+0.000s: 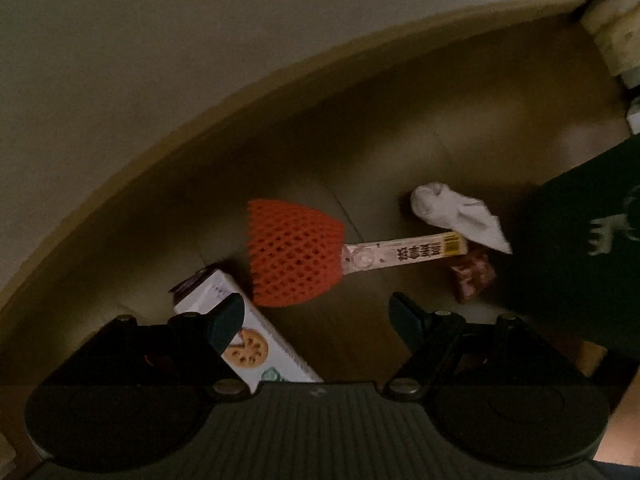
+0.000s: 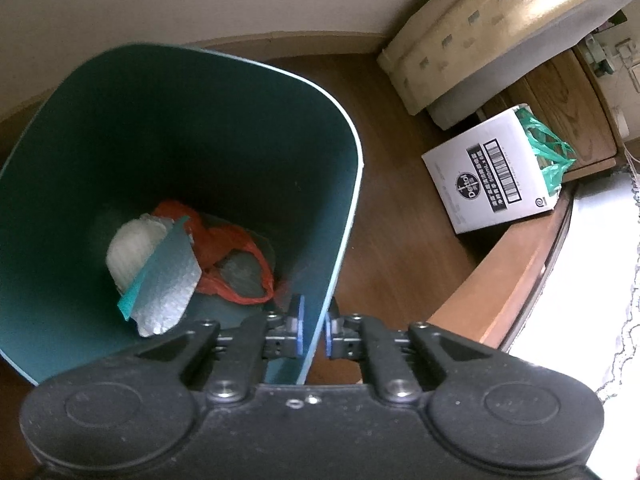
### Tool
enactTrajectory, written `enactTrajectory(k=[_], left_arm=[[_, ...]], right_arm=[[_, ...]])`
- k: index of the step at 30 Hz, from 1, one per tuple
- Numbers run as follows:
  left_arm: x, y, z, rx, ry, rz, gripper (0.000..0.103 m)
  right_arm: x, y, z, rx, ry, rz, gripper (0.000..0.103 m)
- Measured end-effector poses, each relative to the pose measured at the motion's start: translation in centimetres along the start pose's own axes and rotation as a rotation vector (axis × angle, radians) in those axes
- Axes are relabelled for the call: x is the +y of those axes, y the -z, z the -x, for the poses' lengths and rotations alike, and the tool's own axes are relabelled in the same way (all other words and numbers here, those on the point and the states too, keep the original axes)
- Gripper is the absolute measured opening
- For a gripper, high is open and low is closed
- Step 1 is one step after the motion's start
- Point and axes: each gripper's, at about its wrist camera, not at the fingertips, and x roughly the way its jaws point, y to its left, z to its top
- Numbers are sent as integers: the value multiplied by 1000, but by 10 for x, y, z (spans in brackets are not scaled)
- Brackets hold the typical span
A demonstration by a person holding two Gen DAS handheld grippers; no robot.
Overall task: Collect trash
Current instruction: 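Lower the left tool and grasp the orange foam net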
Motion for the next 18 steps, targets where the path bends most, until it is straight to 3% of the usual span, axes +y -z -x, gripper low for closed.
enactTrajectory(k=[14,16,18], left_arm=[[24,-28,-99,117,-41,145,78],[26,-27,-102,120,-34,161,72],[28,-26,-105,136,-11,179,50]], right_arm=[[-3,3,-13,53,55,27,15],[-5,3,-15,59,55,23,15],[-8,3,-17,66,53,8,15]])
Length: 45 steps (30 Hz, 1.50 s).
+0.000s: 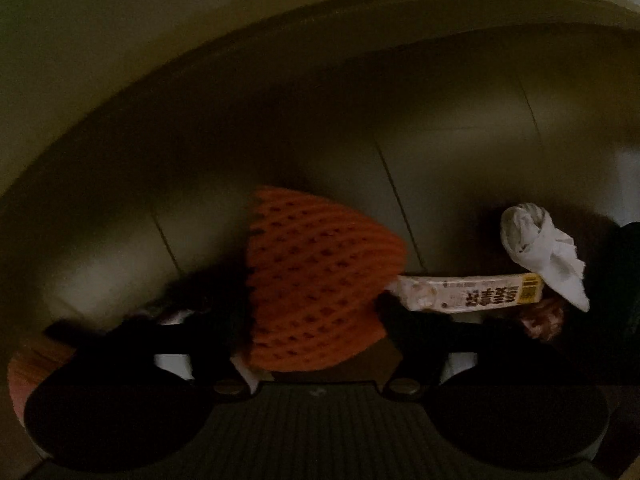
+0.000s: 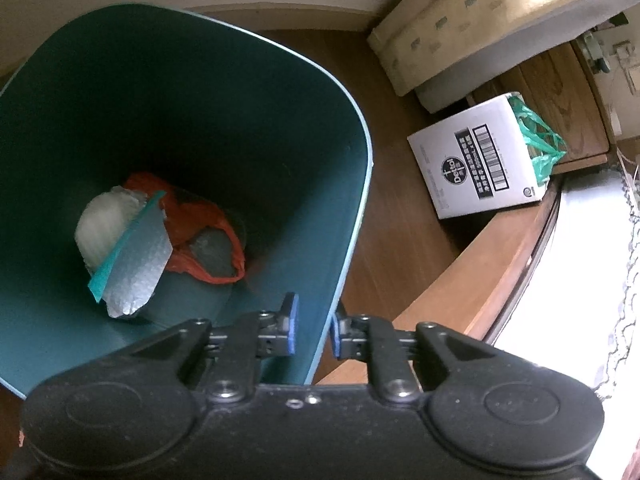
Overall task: Collect trash
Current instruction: 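Lower the left tool and grasp the orange foam net, then carry the orange foam net over the wastebasket and open the left tool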
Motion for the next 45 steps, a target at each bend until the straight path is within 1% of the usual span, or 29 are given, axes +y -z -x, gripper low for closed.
enactTrajectory(k=[1,2,3,4,5,6,10,15,19,21,23,24,28,30,34,37,40,45], left_arm=[[1,-1,-1,8,4,8,45],[2,0,0,7,4,11,35],[2,0,1,5,6,12,29],[2,0,3,-1,8,14,27],[1,0,6,-10,8,14,19],[1,1,9,-17,9,13,17],[-2,5,34,-47,28,28,16],[-10,13,80,-80,71,13,16],[-32,28,122,-113,121,-44,16],[-50,36,144,-121,147,-91,16],[-70,51,165,-132,165,-146,16],[-78,56,175,-143,175,-164,16],[-106,77,225,-210,254,-214,16],[-120,84,248,-243,282,-241,16],[-149,95,279,-289,332,-302,16],[-178,101,284,-290,336,-370,16],[-206,100,281,-276,342,-420,16],[-245,96,259,-211,329,-472,16]], right_arm=[[0,0,0,2,1,-3,15],[0,0,0,2,-3,-4,15],[0,0,0,1,-3,-4,15],[0,0,0,1,-4,-3,15],[0,0,1,-1,-4,-2,15],[-1,0,1,-3,-5,-1,15],[-1,-1,2,-12,-8,-2,15],[-2,1,6,-37,-18,-4,14],[-4,2,10,-64,-41,-6,12],[-5,3,13,-75,-52,-7,11],[-4,1,18,-86,-63,-9,10],[-4,1,20,-90,-69,-8,9],[-3,-1,29,-111,-100,-9,7],[2,-1,32,-128,-95,14,7],[6,0,37,-172,-98,40,6],[11,-1,39,-208,-87,76,5],[13,-3,42,-239,-95,91,4],[19,-7,46,-284,-101,132,3]])
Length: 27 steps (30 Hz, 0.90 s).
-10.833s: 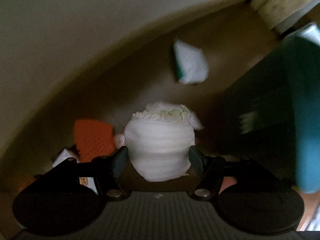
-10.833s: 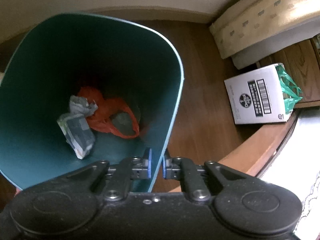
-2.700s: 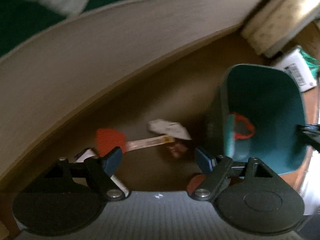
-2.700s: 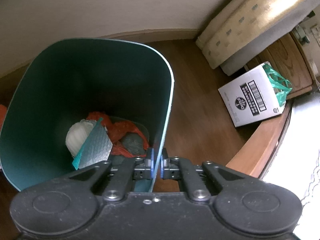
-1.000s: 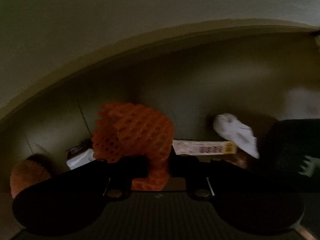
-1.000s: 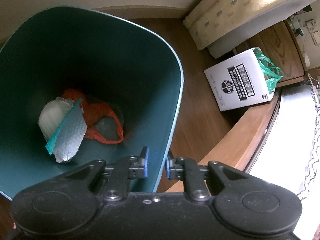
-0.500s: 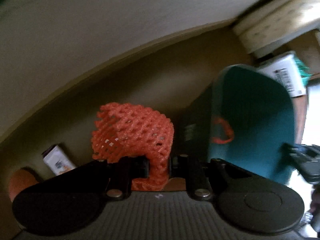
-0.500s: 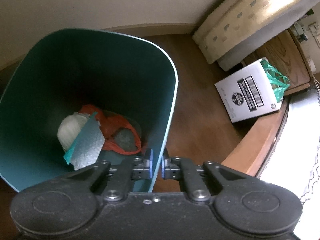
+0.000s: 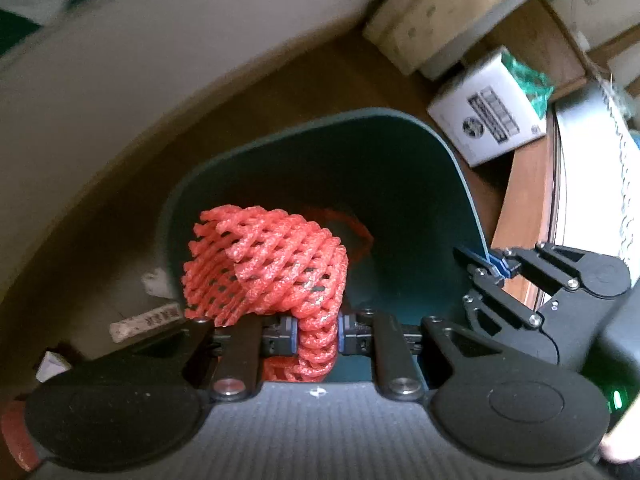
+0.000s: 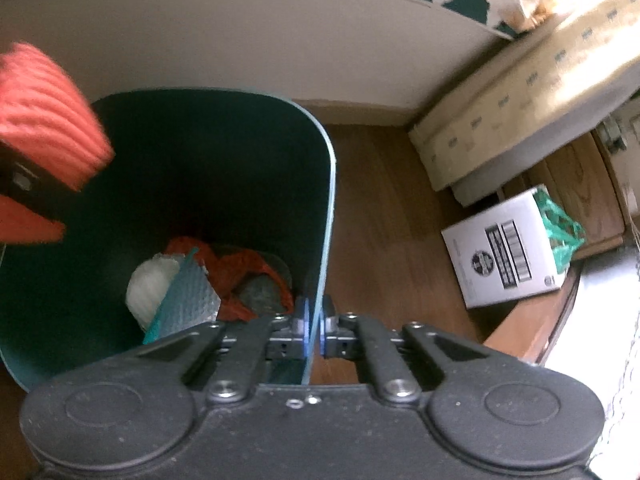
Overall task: Collect trash
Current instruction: 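Carry the orange foam net over the wastebasket and open the left tool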
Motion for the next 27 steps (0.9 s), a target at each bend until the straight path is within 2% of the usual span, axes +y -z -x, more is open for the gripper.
enactTrajectory(k=[3,8,10,13,15,16,21,27], left_arm=[[-6,-2,-24,42,-23,-25,16],[-7,1,-36,72,-5,-17,16],[-11,-2,-42,74,5,-14,20],[-9,-1,-42,81,10,-17,39],[-9,0,-40,76,21,-13,61],[-8,1,-38,68,29,-13,63],[-5,3,-28,55,32,-29,68],[3,10,-5,18,51,-50,69]], right_arm=[[2,-2,1,-17,-8,14,3],[1,-2,1,-27,-12,13,3],[3,-2,3,-28,-13,12,3],[3,-2,3,-28,-14,9,3],[2,-1,4,-27,-14,5,3],[2,-1,3,-26,-14,3,3],[1,-3,1,-19,-10,-5,3],[-1,-4,-2,-8,-1,-14,4]])
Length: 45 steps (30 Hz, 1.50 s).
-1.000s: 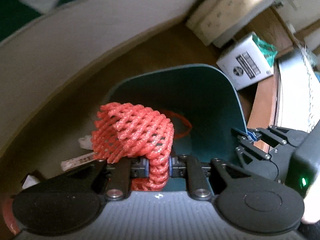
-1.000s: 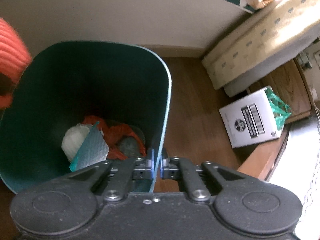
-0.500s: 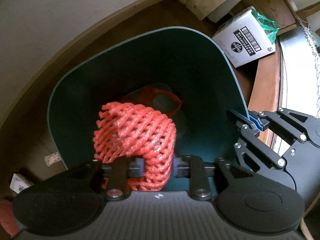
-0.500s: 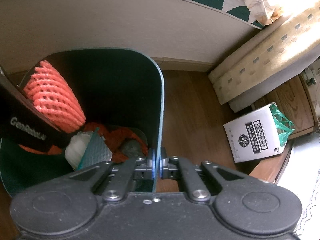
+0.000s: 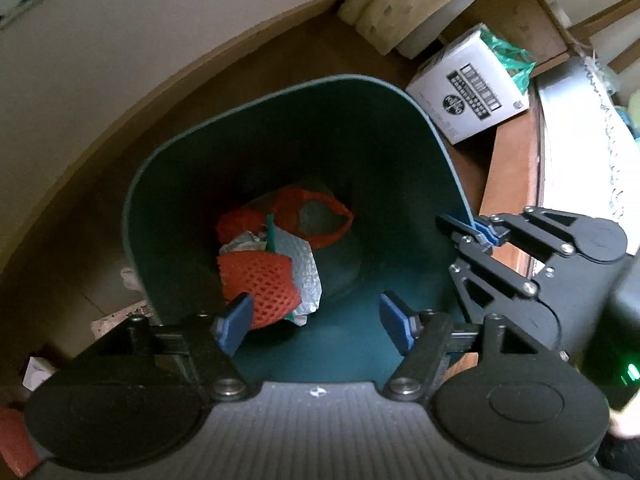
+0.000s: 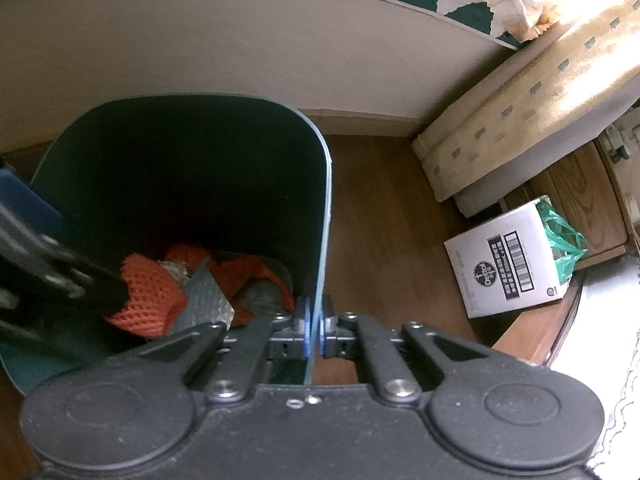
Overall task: Collect trash
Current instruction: 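Carry the orange foam net over the wastebasket and open the left tool, then lower the left tool and grasp the white cloth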
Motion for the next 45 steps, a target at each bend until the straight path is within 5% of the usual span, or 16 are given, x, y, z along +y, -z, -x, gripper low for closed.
enactTrajectory(k=[9,16,26,45], left_arm=[[52,17,38,-63,-44,58,69],[106,35,27,-12,-131,137,69],[156,42,-45,78,-196,115,69],[201,-7,-209,159,-251,190,69]], right_arm=[[-2,-2,-4,21,3,-22,4],[-19,7,-13,77,-14,-129,4],[-46,25,-33,126,-33,-257,5],[-85,63,-70,250,-27,-249,11]])
